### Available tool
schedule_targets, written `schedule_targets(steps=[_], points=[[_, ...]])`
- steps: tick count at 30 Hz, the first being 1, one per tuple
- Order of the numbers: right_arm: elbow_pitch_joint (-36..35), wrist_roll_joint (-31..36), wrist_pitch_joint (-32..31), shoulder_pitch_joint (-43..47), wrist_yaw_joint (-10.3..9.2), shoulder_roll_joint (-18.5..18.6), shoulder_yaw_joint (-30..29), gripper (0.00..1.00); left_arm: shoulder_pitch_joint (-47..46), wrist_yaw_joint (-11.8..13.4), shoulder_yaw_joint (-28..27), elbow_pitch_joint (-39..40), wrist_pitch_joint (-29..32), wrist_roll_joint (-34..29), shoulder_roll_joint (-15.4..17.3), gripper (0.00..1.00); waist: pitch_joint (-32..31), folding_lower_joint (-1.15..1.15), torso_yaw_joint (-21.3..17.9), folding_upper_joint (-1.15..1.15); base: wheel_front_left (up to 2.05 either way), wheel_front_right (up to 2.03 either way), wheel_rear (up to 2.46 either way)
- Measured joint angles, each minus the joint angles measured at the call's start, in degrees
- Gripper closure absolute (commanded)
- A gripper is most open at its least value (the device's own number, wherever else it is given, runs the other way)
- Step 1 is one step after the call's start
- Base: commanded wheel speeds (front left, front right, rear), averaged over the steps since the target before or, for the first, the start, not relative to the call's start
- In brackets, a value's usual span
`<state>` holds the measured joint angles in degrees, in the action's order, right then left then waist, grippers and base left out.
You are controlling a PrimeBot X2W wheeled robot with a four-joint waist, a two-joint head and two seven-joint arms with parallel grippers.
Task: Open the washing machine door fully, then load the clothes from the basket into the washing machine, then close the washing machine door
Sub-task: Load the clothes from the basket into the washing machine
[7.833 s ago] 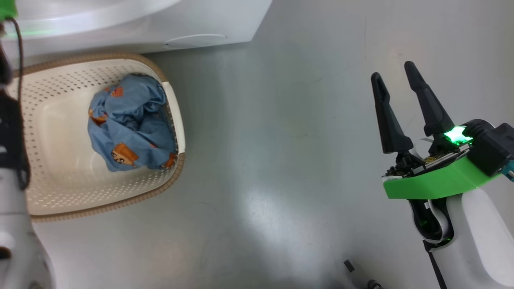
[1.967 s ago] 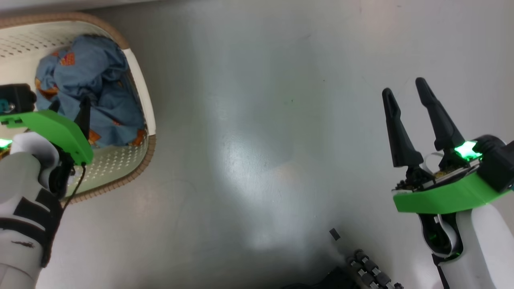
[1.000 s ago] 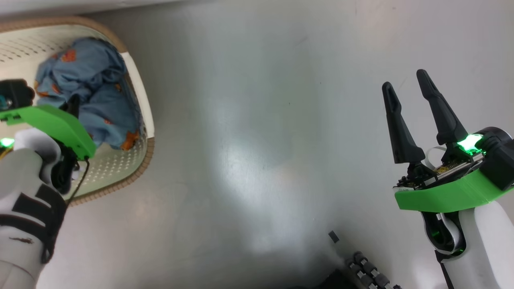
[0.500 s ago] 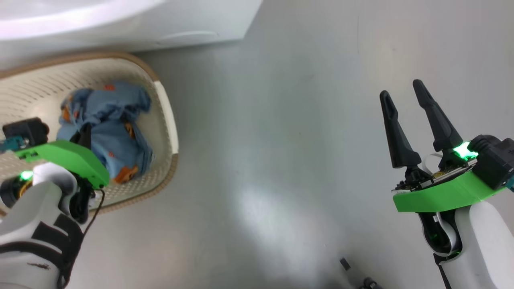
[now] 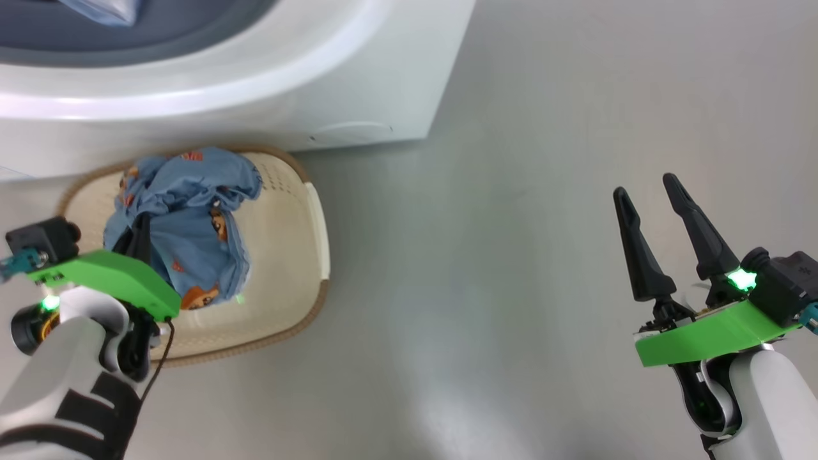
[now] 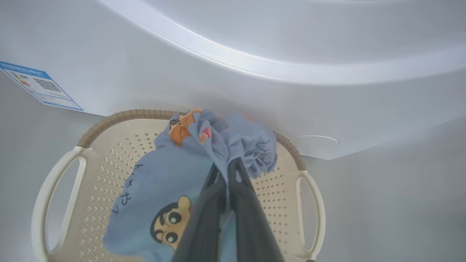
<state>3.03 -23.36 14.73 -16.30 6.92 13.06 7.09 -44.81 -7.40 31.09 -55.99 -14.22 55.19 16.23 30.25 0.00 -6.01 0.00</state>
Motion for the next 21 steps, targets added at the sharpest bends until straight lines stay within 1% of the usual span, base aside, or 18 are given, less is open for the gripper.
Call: schedule_targets(steps=[7,12,20,21], points=[[0.33,-0.02,0.0,1.99,0.0,0.96,-0.4,0.0,5.36,0.0,-8.77,7.19,0.0,-8.23,-1.34,1.0,-4.34,0.0,2.03,0.0,0.0,0.0,0.0],[0.71,-0.04,0.0,3.75,0.0,1.15,-0.46,0.0,10.82,0.0,-15.07,13.22,-0.01,-13.49,-2.1,1.0,-7.3,0.0,3.06,0.0,0.0,0.0,0.0],[1.0,-0.38,0.0,6.5,0.0,1.57,-1.57,0.0,18.5,0.0,-22.26,23.62,-0.25,-20.47,-3.92,1.0,-11.43,0.0,4.2,0.0,0.0,0.0,0.0],[1.0,-0.38,0.0,6.5,0.0,1.57,-1.57,0.0,18.5,0.0,-22.26,23.62,-0.25,-20.47,-3.92,1.0,-11.43,0.0,4.2,0.0,0.0,0.0,0.0]])
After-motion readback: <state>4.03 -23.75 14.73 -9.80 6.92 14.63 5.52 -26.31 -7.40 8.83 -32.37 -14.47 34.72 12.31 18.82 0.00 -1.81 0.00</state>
